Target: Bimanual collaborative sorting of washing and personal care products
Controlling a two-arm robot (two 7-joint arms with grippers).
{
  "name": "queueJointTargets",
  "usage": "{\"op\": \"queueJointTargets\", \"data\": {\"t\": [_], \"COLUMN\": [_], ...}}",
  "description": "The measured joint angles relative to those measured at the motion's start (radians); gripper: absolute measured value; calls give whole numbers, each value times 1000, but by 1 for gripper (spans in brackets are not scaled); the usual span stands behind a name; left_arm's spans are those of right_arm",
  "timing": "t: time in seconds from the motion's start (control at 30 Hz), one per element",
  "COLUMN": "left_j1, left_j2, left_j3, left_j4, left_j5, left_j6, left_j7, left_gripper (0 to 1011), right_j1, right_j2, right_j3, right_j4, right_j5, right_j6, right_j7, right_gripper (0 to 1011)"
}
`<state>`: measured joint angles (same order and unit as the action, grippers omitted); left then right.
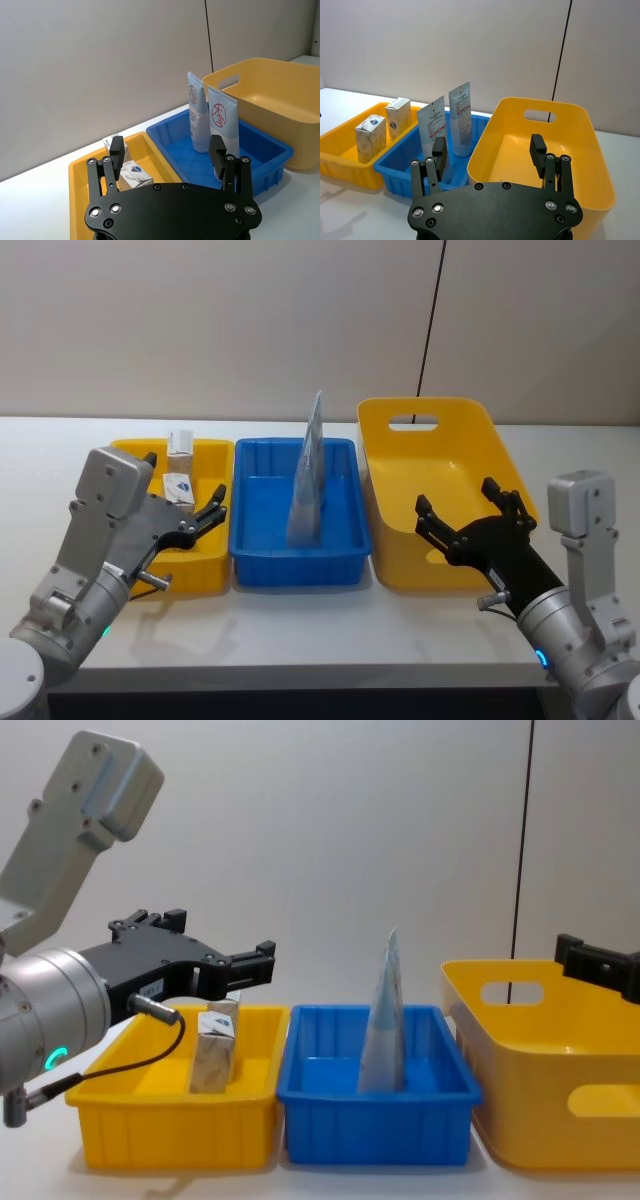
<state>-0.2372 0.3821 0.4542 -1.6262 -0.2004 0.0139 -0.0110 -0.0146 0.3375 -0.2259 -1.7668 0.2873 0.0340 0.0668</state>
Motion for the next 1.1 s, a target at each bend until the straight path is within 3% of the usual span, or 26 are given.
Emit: {"op": "queueJointTargets", "data": {"t": [0.57,0.8,1.1], "left_j1": [-21,-60,-89], "left_j2": [-18,-59,-126], "left_j3": [7,22,32], "left_j4": [17,48,67], "left_j5": [11,27,47], "left_j6": [18,76,196], "left_j7": [4,21,79], "left_gripper": [1001,1002,1001], "right_j1": [0,0,0], "right_j2": [0,0,0], "right_j3": [0,0,0], "right_j4": [0,0,0], "right_j5": [0,0,0], "right_j6": [0,0,0], "right_j7": [0,0,0], "right_gripper": [1000,1000,1000]}}
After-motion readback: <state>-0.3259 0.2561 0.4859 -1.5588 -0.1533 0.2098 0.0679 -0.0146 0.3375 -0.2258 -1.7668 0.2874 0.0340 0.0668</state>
